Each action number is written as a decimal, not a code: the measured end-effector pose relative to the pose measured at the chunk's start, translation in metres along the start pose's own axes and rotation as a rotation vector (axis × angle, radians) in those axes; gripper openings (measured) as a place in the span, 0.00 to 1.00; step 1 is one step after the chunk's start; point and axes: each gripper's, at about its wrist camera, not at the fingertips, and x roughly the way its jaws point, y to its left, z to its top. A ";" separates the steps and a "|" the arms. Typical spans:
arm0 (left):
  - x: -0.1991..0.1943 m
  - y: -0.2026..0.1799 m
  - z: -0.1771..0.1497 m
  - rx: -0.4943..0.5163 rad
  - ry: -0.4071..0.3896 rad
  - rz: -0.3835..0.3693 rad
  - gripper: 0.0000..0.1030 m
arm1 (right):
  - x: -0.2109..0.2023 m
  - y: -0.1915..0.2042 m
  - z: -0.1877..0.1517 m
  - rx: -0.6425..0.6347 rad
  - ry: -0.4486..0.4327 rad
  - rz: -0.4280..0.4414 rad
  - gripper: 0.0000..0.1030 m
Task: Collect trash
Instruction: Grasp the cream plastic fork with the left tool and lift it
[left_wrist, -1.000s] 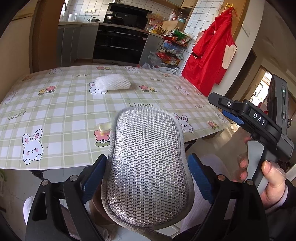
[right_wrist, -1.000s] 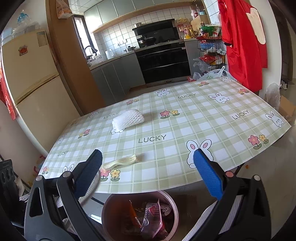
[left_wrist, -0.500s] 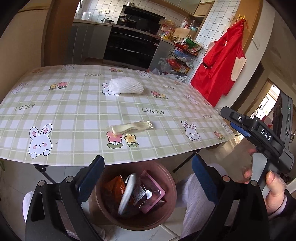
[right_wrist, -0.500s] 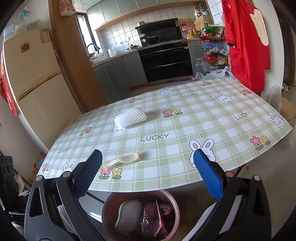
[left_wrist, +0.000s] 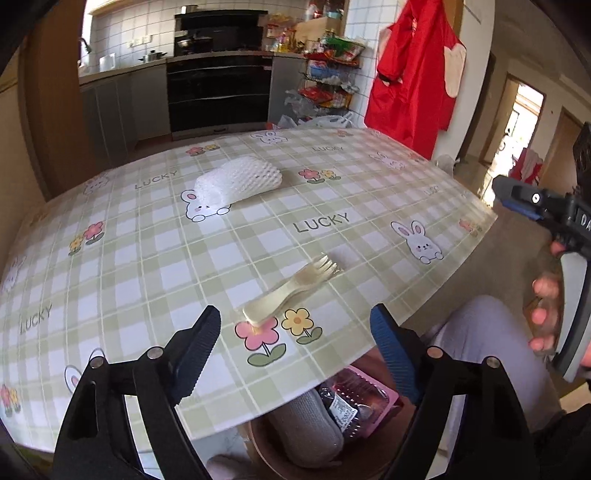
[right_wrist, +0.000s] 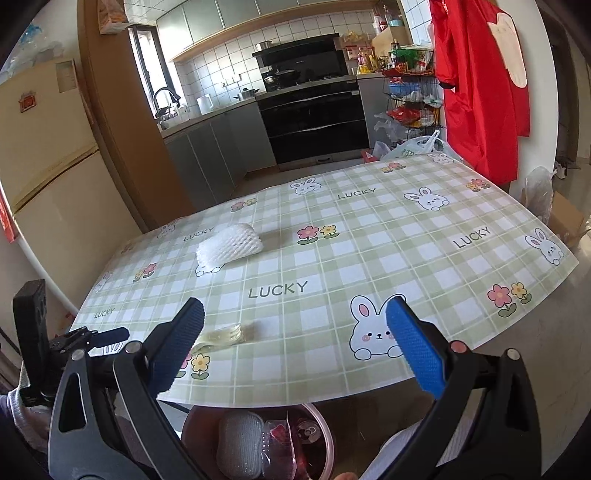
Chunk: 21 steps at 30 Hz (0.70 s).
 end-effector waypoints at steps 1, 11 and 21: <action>0.010 0.001 0.003 0.014 0.016 0.000 0.75 | 0.005 -0.005 0.003 0.011 0.005 -0.002 0.94; 0.089 0.008 0.015 0.091 0.159 -0.033 0.69 | 0.042 -0.045 0.019 0.095 0.104 -0.006 0.94; 0.118 0.010 0.020 0.093 0.219 -0.020 0.30 | 0.060 -0.048 0.023 0.049 0.151 -0.007 0.94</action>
